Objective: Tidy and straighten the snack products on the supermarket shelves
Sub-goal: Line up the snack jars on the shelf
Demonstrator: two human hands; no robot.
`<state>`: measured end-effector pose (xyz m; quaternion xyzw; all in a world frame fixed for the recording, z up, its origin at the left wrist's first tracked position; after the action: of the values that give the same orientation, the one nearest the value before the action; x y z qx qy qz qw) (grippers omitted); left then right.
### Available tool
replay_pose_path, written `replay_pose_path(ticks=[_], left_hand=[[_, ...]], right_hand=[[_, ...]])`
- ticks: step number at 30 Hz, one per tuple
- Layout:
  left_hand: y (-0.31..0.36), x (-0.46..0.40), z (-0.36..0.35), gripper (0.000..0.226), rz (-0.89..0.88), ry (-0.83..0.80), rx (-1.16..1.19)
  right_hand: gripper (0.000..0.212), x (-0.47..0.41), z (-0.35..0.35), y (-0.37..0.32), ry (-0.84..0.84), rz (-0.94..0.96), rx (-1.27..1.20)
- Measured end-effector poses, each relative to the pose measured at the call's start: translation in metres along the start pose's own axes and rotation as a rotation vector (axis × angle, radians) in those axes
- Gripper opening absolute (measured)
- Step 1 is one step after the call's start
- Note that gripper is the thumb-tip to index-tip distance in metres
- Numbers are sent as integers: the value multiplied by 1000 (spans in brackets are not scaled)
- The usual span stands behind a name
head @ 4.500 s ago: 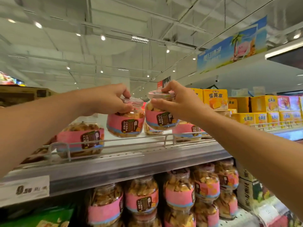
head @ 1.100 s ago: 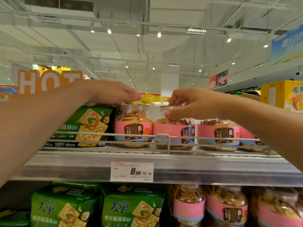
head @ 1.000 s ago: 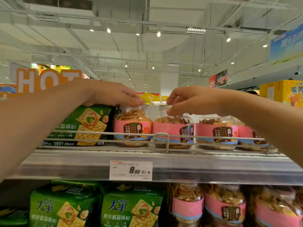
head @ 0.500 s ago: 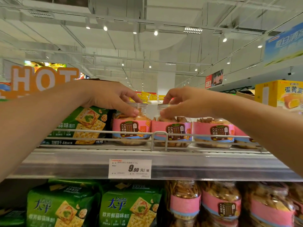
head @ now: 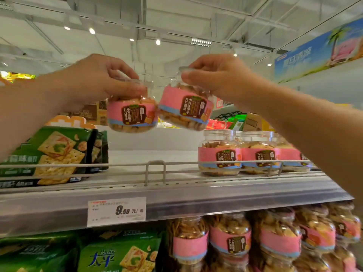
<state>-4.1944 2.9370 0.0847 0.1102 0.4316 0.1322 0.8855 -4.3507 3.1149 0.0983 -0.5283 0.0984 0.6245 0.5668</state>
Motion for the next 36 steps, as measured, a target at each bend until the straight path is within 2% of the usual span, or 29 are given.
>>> replay_pose_path(ticks=[2, 4, 12, 19, 23, 31, 36], left_hand=[[23, -11, -2, 47, -14, 80, 147], [49, -21, -16, 46, -36, 76, 214], [128, -60, -100, 70, -82, -22, 198], [131, -76, -132, 62, -18, -88, 131], [129, -72, -135, 59, 34, -142, 186], [121, -69, -139, 40, 101, -142, 284], [116, -69, -142, 43, 102, -148, 313]], right_hand=[[27, -1, 34, -9, 49, 19, 53], [28, 2, 67, -6, 89, 11, 116], [24, 13, 138, 50, 92, -78, 268], [21, 4, 155, 91, -17, -75, 245], [26, -1, 152, 101, -74, -55, 188], [30, -4, 148, 112, -106, -76, 157], [29, -3, 146, 112, -107, -93, 148]])
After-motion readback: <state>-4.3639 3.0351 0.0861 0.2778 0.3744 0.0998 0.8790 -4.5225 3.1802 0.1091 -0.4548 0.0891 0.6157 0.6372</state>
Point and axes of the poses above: each hand's wrist, its own x-axis away from the middle knuckle, its own z-axis out of the back of the hand, y = z × x, the point moved 6 cm from there along -x, towards the middle knuckle, and after that the axes turned 15 degrees about -x, right-handed, at the moved point
